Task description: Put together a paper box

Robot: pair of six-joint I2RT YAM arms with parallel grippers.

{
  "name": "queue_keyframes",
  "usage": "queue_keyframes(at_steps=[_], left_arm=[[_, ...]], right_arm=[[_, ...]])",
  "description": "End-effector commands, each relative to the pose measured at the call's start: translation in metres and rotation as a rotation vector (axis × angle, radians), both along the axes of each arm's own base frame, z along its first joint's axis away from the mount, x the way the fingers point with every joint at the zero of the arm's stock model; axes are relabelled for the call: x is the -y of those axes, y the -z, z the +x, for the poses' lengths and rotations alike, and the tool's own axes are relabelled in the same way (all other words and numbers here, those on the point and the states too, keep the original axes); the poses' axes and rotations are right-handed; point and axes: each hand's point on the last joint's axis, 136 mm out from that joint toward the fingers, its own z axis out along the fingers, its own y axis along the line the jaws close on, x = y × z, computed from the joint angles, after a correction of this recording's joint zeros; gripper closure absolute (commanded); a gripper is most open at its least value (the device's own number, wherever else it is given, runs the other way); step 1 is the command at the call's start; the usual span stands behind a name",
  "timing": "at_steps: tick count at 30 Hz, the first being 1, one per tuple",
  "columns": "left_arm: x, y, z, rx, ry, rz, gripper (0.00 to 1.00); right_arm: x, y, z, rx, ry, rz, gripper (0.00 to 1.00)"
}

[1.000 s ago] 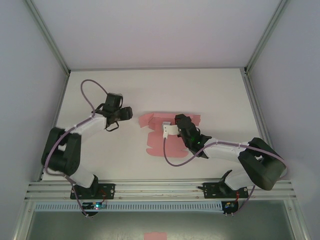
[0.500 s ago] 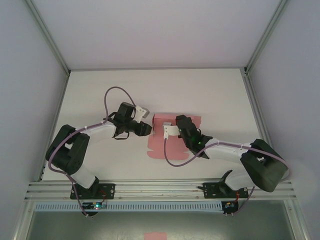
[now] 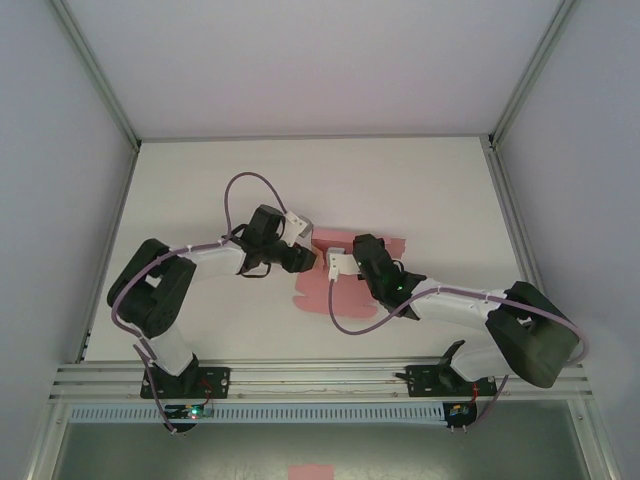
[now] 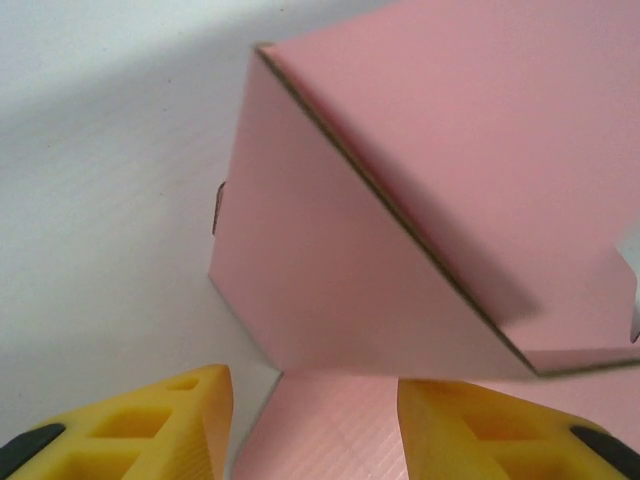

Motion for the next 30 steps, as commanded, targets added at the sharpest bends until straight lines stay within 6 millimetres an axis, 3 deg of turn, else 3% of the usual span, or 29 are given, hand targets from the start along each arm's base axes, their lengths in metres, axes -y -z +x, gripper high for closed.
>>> queue_keyframes(at_steps=[1, 7, 12, 18, 22, 28, 30], left_arm=[[0.023, -0.021, 0.028, 0.131, -0.040, -0.061, 0.50], [0.037, -0.043, 0.032, 0.271, -0.011, -0.137, 0.50], [0.042, -0.065, 0.047, 0.440, -0.049, -0.161, 0.50], [0.055, -0.066, 0.042, 0.464, 0.022, -0.204, 0.47], [0.050, -0.061, 0.046, 0.503, -0.002, -0.185, 0.46], [0.052, -0.056, 0.067, 0.514, -0.045, -0.135, 0.77], [0.049, -0.051, 0.075, 0.505, -0.087, -0.106, 0.79]], right_arm=[[-0.004, 0.039, -0.028, -0.134, -0.078, -0.076, 1.00], [-0.004, 0.054, -0.040, -0.220, -0.088, -0.079, 1.00], [-0.004, 0.067, -0.040, -0.263, -0.086, -0.105, 1.00], [-0.004, 0.081, -0.034, -0.308, -0.075, -0.147, 1.00], [-0.005, 0.081, -0.040, -0.336, -0.089, -0.130, 1.00], [-0.002, 0.083, -0.044, -0.367, -0.073, -0.134, 1.00], [-0.002, 0.084, -0.044, -0.376, -0.070, -0.133, 1.00]])
